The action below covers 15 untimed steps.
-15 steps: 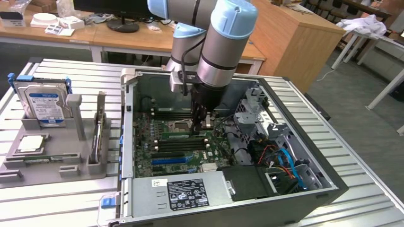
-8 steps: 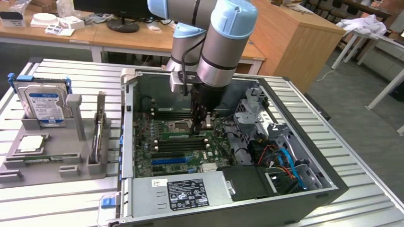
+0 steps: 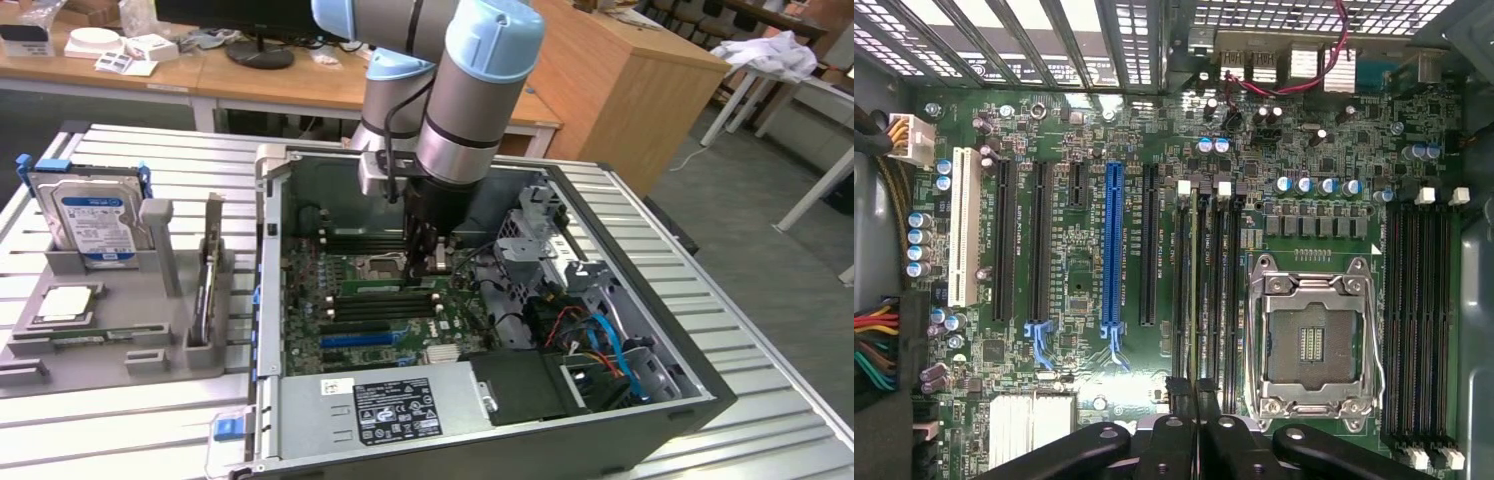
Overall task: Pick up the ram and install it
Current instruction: 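Insert the ram into the slot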
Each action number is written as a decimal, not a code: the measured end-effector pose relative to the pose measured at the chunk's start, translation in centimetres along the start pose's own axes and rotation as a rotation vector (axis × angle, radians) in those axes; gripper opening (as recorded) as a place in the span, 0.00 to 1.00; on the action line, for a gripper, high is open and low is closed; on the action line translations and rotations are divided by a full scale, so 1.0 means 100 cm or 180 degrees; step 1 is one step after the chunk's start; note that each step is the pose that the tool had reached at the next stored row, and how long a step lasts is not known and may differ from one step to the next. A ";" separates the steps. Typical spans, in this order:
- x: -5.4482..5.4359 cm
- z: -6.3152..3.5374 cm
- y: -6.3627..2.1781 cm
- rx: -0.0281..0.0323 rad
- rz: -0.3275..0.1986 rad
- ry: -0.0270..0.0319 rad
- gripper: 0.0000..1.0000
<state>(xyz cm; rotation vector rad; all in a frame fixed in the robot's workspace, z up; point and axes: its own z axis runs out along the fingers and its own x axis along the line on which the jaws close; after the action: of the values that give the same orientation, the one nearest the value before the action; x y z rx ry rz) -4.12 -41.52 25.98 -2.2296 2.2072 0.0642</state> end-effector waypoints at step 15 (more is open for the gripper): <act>0.000 0.0076 -0.0001 0.0000 0.0000 0.0000 0.12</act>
<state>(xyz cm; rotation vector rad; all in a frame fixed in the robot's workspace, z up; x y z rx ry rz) -4.13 -41.52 25.22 -2.2296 2.2072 0.0642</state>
